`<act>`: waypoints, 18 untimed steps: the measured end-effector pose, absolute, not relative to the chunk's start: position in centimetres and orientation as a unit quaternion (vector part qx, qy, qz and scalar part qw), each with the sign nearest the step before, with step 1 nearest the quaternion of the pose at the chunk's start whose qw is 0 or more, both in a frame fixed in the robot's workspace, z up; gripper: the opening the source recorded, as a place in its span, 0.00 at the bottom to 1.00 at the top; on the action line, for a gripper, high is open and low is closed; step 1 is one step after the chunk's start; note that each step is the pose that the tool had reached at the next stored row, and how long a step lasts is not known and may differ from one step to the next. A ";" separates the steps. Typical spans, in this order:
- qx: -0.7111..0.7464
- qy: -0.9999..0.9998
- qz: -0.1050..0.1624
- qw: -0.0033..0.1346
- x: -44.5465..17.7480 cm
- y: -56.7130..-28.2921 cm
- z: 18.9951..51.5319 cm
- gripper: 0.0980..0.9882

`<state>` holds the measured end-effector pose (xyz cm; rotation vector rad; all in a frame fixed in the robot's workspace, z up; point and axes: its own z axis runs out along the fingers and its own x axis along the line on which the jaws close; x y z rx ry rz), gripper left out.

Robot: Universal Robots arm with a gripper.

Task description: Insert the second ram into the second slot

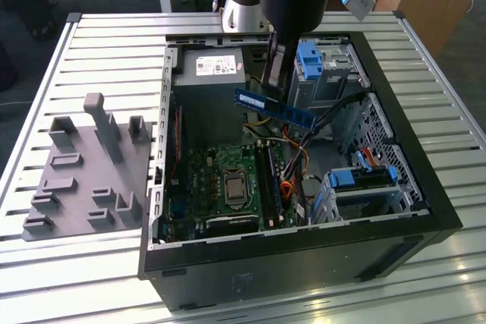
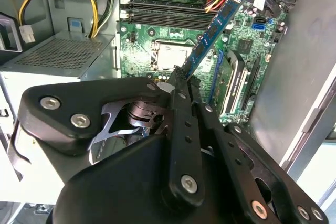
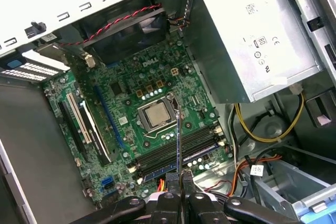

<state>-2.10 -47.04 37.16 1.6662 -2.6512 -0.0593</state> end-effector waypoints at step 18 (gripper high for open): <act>0.500 -0.866 -0.019 0.004 -2.1 -47.0 37.1 0.04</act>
